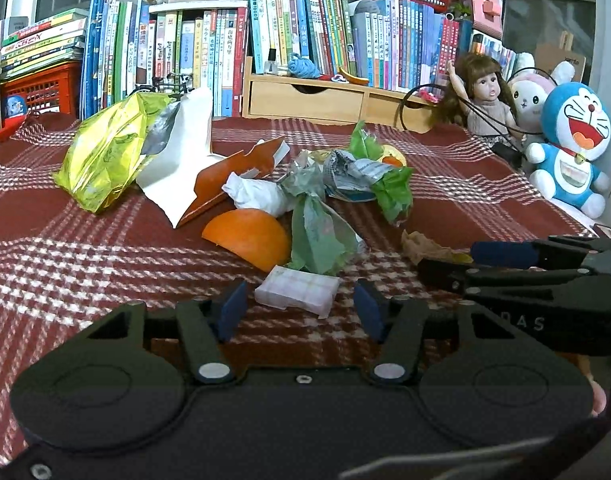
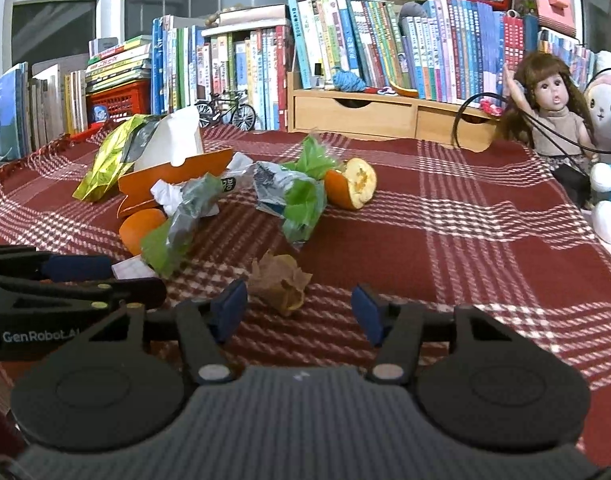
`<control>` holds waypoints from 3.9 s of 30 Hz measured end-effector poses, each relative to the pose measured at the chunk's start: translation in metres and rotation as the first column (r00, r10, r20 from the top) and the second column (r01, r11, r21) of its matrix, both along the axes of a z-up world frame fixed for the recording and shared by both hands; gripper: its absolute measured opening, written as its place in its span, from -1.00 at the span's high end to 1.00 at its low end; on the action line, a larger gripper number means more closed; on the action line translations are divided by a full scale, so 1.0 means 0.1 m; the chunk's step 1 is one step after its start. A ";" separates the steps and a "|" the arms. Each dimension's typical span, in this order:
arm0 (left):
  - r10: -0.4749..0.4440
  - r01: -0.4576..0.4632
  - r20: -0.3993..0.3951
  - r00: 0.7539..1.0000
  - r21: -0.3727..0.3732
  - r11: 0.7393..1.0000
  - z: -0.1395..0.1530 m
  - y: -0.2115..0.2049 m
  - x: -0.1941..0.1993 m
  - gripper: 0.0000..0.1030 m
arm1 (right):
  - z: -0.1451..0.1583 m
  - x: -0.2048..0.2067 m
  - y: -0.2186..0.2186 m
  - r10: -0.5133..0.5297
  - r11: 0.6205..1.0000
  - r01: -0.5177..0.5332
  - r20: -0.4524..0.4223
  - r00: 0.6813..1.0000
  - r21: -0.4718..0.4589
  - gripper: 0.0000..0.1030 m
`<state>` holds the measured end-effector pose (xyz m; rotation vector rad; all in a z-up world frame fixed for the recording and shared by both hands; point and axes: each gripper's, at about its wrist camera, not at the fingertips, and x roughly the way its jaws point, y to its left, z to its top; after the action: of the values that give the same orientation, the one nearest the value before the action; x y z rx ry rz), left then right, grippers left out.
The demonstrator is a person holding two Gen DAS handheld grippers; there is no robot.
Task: Organize books
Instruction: 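Grasp the white tissue packet with the left gripper while the right gripper grasps the brown paper scrap, then carry the tissue packet and brown scrap off the table edge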
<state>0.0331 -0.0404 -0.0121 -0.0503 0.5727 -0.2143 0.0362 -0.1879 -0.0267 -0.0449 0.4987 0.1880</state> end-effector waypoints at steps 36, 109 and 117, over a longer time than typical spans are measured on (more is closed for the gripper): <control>0.035 -0.037 0.064 0.997 0.022 0.999 0.18 0.09 -0.23 0.17 | 0.09 -0.15 0.12 0.043 0.999 -0.043 0.019 0.999 -0.004 0.37; 0.067 0.022 -0.510 0.858 0.166 0.986 -1.08 0.23 -1.88 0.15 | -1.09 -1.80 0.40 0.245 0.969 -0.199 -0.435 0.867 0.148 0.27; 0.086 0.003 -0.529 0.844 0.166 0.986 -1.11 0.26 -1.84 -0.16 | -1.11 -1.81 0.40 0.256 0.965 -0.205 -0.442 0.860 0.160 -0.19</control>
<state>-0.1506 -0.0144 -0.1229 0.0374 1.1485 -0.1072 -0.1451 -0.1480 -0.1375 0.0485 0.9598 0.4690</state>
